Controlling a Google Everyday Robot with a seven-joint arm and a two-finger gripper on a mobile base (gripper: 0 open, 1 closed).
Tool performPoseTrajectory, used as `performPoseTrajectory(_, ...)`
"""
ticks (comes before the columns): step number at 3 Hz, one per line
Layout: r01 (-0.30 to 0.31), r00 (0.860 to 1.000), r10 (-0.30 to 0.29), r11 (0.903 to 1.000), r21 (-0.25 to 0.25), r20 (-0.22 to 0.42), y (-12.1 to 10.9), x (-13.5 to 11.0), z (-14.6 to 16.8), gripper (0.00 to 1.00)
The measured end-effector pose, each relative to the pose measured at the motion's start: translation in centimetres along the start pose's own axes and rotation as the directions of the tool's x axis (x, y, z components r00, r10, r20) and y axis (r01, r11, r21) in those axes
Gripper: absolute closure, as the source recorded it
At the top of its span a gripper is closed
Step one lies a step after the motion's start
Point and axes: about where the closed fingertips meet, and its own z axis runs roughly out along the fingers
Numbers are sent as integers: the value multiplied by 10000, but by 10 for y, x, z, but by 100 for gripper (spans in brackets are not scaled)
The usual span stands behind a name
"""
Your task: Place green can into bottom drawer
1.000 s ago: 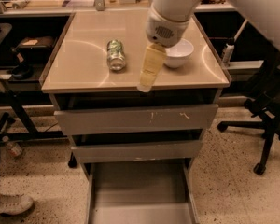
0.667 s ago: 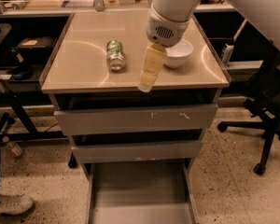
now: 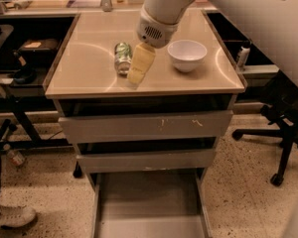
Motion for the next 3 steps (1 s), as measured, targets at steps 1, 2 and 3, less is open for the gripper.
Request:
performPoseTrajectory(1,-396,9990,396,9992,15,-208,-29,-11,12,0)
performPoseTrajectory(2,-1022,9932,1012,9947,-135,-573,-74,-21,32,0)
performPoseTrajectory(3,-1028,9937,1024,9947,-50,-447,-78,-25,33,0)
